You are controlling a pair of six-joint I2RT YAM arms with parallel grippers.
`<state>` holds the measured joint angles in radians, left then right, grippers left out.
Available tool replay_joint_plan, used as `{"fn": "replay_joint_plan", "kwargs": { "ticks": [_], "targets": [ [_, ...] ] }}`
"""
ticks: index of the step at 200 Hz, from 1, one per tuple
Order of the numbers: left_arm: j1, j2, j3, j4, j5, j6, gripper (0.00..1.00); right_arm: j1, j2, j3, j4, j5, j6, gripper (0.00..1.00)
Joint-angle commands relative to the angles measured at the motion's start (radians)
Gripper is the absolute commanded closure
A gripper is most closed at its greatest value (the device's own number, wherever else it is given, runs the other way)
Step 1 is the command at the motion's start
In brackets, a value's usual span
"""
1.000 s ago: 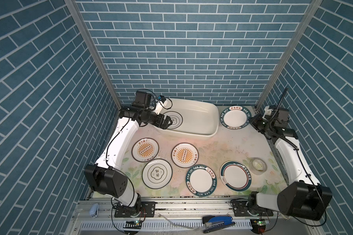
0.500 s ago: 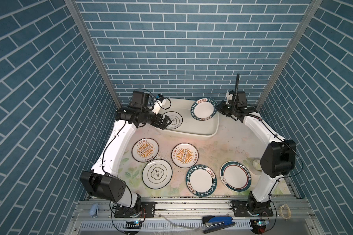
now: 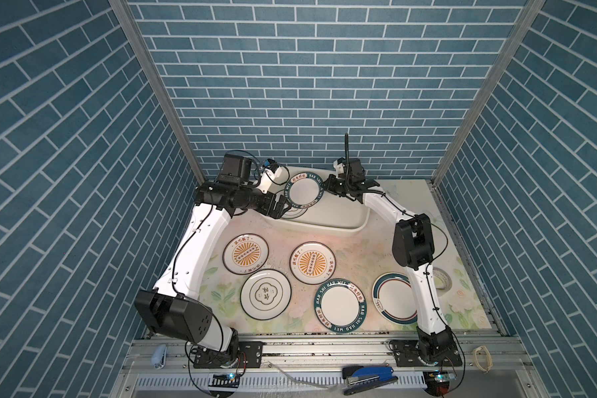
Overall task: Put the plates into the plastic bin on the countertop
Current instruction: 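Lower the teal plate into the bin onto the cloud-logo plate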
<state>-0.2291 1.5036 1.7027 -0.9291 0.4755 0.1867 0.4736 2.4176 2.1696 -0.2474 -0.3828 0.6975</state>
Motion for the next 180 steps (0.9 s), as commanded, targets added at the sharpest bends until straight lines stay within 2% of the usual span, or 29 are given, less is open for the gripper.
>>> {"fn": "replay_joint_plan", "kwargs": {
  "ticks": [1, 180],
  "targets": [
    [0.001, 0.005, -0.01, 0.003, 0.023, -0.007, 0.0, 0.011, 0.045, 0.077, 0.062, -0.041, 0.054, 1.0],
    [0.0, 0.019, -0.001, 0.003, 0.043, -0.008, 0.01, 0.062, 0.253, 0.246, 0.061, -0.019, 0.132, 1.0]
  ]
}}
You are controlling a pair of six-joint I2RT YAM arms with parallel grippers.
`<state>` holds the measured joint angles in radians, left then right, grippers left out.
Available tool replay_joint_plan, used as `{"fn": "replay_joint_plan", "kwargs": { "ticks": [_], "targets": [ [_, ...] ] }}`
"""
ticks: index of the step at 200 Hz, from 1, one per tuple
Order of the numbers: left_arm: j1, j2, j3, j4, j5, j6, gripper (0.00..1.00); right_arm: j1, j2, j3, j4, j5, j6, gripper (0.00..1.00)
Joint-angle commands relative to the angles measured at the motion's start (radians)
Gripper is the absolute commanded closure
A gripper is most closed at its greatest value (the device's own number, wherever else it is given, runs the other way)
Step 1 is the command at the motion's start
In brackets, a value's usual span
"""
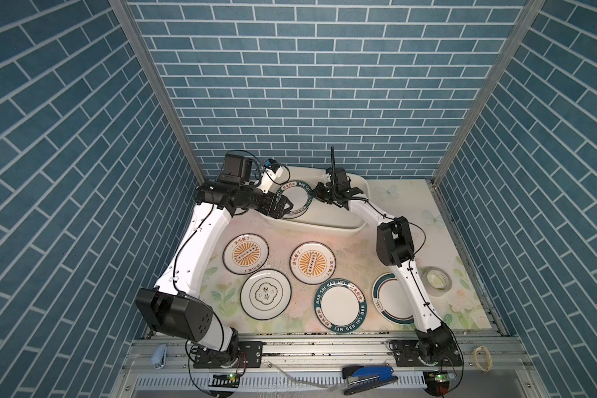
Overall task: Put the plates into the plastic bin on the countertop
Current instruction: 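Lower the teal plate into the bin onto the cloud-logo plate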
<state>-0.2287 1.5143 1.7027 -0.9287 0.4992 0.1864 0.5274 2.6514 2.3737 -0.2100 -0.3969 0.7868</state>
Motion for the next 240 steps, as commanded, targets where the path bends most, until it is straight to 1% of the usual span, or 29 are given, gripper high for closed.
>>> {"fn": "replay_joint_plan", "kwargs": {
  "ticks": [1, 157, 182, 208, 240],
  "targets": [
    [0.0, 0.009, -0.001, 0.002, 0.019, -0.007, 0.01, 0.008, 0.019, 0.042, 0.023, -0.005, 0.043, 1.0],
    [0.0, 0.016, 0.001, -0.008, 0.035, 0.007, 0.01, 0.016, 0.081, 0.083, 0.026, -0.021, 0.092, 1.0],
    [-0.001, 0.018, 0.002, -0.01, 0.038, 0.008, 0.0, 0.016, 0.085, 0.085, 0.025, -0.022, 0.095, 0.96],
    [0.0, 0.02, 0.007, -0.012, 0.039, 0.008, 0.01, 0.016, 0.087, 0.085, 0.024, -0.023, 0.095, 0.94],
    [0.0, 0.02, 0.011, -0.015, 0.039, 0.008, 0.01, 0.016, 0.084, 0.085, 0.017, -0.025, 0.095, 0.88]
  ]
}}
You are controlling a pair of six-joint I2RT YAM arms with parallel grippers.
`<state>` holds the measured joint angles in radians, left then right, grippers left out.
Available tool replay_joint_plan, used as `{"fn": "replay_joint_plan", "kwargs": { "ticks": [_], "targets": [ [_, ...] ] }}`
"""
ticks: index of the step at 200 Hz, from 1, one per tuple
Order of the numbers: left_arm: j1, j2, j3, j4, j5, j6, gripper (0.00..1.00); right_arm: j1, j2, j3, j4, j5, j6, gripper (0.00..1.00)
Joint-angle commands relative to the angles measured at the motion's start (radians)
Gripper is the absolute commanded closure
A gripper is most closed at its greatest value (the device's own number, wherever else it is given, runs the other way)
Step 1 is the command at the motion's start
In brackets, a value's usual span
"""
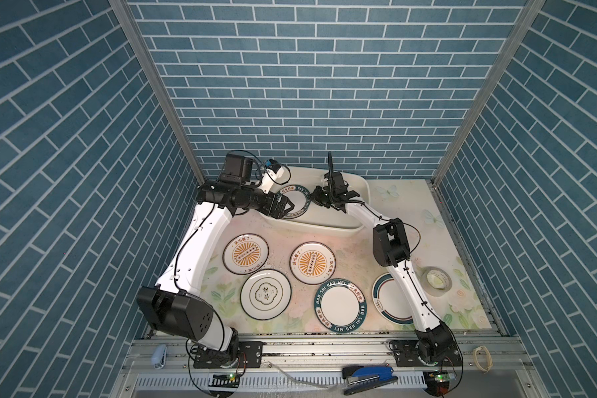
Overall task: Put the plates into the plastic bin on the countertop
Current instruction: 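Lower the teal plate into the bin onto the cloud-logo plate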
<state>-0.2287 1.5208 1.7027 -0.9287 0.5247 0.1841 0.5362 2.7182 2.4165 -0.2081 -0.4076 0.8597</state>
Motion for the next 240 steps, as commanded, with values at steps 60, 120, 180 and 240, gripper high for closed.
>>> {"fn": "replay_joint_plan", "kwargs": {
  "ticks": [60, 120, 180, 240],
  "targets": [
    [0.0, 0.013, 0.01, -0.015, 0.014, 0.011, 0.0, 0.007, 0.016, 0.038, 0.003, -0.019, 0.018, 0.82],
    [0.0, 0.01, 0.005, -0.015, 0.012, 0.013, 0.0, 0.006, 0.004, 0.022, -0.014, -0.017, 0.004, 0.8],
    [0.0, 0.009, 0.003, -0.015, 0.012, 0.013, 0.0, 0.007, -0.008, 0.0, -0.025, -0.012, -0.009, 0.79],
    [0.0, 0.011, 0.003, -0.016, 0.011, 0.013, 0.0, 0.006, -0.012, -0.005, -0.06, -0.01, -0.034, 0.77]
  ]
}}
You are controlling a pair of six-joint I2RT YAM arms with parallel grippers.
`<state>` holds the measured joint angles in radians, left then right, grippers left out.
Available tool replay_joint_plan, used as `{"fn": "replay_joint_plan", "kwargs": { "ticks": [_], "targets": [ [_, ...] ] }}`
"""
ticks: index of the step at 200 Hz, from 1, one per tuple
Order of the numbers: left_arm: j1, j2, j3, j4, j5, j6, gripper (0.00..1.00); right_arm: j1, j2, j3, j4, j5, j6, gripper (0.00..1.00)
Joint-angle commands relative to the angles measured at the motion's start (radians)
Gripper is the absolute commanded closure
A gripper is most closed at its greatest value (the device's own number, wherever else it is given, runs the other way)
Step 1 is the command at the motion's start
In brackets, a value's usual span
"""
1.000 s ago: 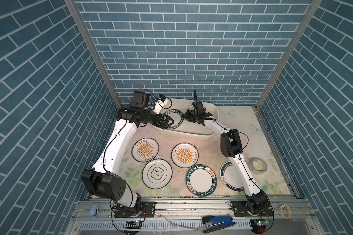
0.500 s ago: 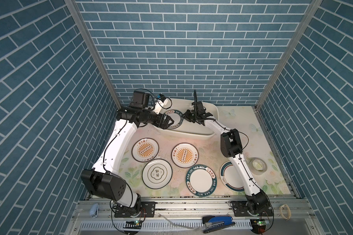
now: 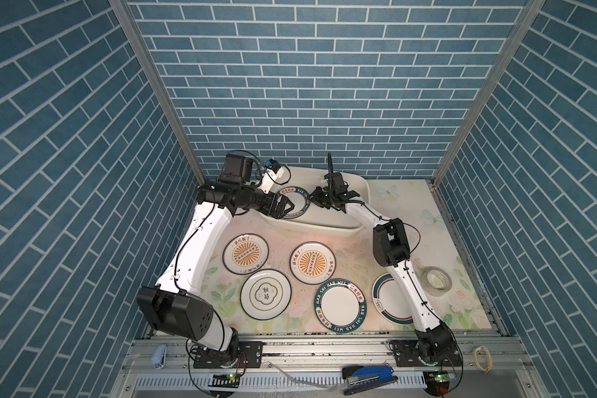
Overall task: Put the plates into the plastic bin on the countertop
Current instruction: 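Lower the teal plate into the bin onto the cloud-logo plate, then open the right gripper and withdraw it from the bin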
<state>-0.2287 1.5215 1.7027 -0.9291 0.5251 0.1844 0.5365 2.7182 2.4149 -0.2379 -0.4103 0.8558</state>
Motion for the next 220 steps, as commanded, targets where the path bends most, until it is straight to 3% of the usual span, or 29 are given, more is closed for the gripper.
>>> {"fn": "replay_joint_plan", "kwargs": {
  "ticks": [1, 136, 220],
  "targets": [
    [0.0, 0.01, 0.002, -0.015, 0.01, 0.012, 0.01, 0.006, -0.012, -0.003, -0.032, -0.007, -0.031, 0.77],
    [0.001, 0.009, 0.006, -0.017, 0.009, 0.014, 0.0, 0.006, -0.077, -0.046, -0.076, 0.021, -0.112, 0.74],
    [0.002, 0.007, 0.019, -0.031, -0.002, 0.031, 0.0, -0.005, -0.131, 0.009, -0.138, 0.039, -0.165, 0.73]
  ]
}}
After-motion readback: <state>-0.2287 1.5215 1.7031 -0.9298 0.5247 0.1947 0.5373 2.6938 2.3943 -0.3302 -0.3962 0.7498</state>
